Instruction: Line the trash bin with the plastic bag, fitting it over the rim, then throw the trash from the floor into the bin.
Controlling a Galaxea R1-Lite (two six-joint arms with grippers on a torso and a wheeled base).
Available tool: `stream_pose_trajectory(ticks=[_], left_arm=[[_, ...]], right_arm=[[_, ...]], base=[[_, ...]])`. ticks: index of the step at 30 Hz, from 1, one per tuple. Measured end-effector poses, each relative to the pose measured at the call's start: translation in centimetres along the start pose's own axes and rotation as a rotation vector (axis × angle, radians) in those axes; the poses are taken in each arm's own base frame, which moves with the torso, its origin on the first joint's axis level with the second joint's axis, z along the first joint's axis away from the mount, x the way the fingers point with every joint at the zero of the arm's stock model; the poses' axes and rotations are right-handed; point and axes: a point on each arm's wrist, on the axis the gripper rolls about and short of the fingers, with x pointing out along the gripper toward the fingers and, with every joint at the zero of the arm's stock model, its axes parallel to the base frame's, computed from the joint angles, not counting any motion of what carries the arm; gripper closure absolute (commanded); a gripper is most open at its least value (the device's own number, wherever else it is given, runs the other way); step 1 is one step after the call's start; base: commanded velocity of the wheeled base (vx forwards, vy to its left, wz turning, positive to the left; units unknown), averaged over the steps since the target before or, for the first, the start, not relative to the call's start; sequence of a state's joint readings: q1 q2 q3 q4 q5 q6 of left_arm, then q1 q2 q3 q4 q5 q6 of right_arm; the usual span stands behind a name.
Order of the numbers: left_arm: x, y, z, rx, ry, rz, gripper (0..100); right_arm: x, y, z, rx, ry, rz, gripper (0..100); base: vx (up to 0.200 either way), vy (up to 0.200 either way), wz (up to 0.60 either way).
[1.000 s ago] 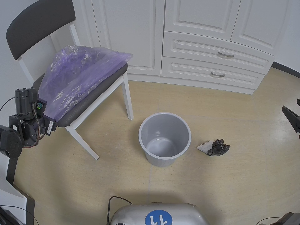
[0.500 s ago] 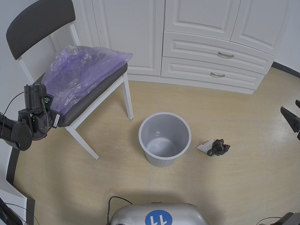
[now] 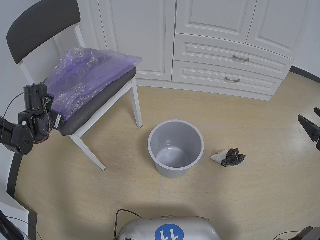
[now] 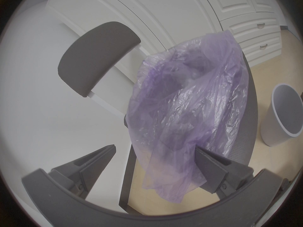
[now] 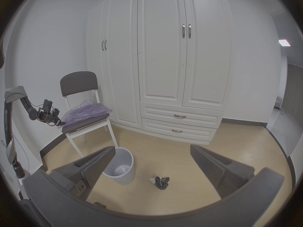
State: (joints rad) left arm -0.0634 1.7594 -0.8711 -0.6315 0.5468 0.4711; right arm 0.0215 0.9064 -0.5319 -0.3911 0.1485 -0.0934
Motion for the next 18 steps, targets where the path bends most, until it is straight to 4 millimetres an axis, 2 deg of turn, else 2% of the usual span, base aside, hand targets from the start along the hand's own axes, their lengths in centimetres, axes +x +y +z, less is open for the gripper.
stream_pose_trajectory(ticks=[12, 18], left_arm=[[-2.4, 3.6, 1.1, -0.009, -0.060, 0.078, 0], [-2.7, 4.1, 0.9, -0.014, -0.061, 0.086, 0]], right_arm=[[0.0, 0.0, 0.0, 0.000, -0.002, 0.000, 0], [-0.2, 0.0, 0.1, -0.001, -0.008, -0.001, 0]], base=[[0.000, 0.000, 0.00], [0.000, 0.000, 0.00]])
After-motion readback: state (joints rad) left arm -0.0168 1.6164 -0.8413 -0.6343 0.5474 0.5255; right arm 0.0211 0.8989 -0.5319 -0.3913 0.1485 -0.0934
